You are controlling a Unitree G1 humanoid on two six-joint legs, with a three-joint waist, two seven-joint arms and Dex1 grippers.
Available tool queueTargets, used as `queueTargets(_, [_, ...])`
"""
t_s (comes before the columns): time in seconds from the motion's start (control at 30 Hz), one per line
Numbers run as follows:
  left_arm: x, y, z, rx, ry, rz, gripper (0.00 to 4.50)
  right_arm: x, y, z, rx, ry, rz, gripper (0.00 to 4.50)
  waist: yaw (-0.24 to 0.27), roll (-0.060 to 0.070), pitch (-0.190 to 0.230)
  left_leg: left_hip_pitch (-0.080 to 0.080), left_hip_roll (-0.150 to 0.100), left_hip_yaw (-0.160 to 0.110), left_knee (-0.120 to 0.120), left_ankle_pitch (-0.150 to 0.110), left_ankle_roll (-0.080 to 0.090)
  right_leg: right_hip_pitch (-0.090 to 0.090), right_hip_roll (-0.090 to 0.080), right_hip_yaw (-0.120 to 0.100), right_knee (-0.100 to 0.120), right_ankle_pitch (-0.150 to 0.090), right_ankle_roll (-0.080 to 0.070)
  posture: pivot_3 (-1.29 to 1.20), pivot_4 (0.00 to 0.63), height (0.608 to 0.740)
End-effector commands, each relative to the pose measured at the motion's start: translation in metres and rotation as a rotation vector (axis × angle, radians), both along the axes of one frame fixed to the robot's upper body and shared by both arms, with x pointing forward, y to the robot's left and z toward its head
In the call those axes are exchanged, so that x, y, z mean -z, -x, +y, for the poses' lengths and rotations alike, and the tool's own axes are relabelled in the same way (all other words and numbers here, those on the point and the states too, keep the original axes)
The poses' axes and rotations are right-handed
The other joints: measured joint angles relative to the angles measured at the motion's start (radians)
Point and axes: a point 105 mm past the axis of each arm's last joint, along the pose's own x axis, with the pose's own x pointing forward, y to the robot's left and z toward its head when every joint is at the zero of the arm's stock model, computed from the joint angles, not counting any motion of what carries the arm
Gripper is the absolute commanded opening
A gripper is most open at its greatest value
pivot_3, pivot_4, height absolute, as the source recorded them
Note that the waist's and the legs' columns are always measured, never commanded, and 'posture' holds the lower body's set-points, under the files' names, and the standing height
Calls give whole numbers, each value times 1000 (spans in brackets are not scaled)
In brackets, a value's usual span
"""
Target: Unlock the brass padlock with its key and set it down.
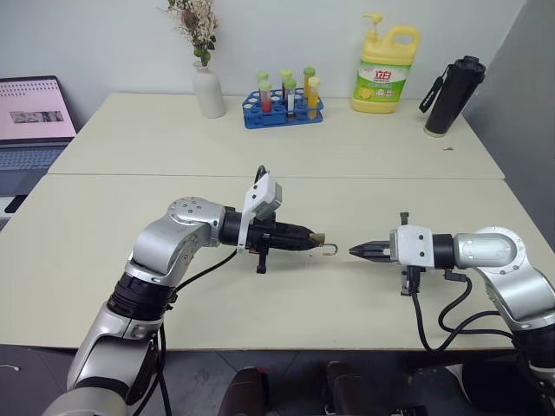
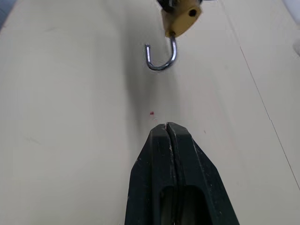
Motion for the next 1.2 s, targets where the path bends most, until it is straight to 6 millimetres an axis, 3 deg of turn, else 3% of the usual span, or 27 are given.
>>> queueTargets(0.03, [9, -10, 0, -58, -19, -26, 160, -19, 4, -7, 63, -80, -18, 893, 0, 0, 0, 0, 0, 0, 0, 0, 0, 0, 0, 0, 0, 0, 0, 0, 150, 740])
queueTargets(0.23, [33, -23, -2, -137, -39, 48, 160, -17, 16, 8, 77, -161, 62, 3098, -2, 0, 0, 0, 0, -1, 0, 0, 0, 0, 0, 0, 0, 0, 1, 0, 150, 740])
queueTargets(0.37, [41, -24, -7, -129, -39, 86, 160, -13, 10, 10, 147, -176, 90, 4486, -1, 0, 0, 0, 0, 0, 0, 0, 0, 0, 0, 0, 0, 0, 1, 0, 150, 740])
queueTargets(0.5, [54, -30, -7, -140, -86, 86, 160, -2, 16, 13, 141, -168, 175, 4500, 0, 0, 0, 0, 0, 0, 0, 0, 0, 0, 0, 0, 0, 0, 1, 0, 150, 740])
queueTargets(0.83, [60, -34, -13, -131, -99, 100, 160, 14, 20, 8, 151, -136, 209, 4500, 0, 0, 0, 0, 0, 0, 0, 0, 0, 0, 0, 0, 0, -1, 2, 0, 150, 740])
queueTargets(1.2, [55, -43, -9, -119, -127, 5, 3494, 17, 17, 2, 194, -108, 184, 4500, 0, 0, 0, 0, -1, 0, 0, 0, 0, 0, 0, 0, 0, -1, 3, 0, 150, 740])
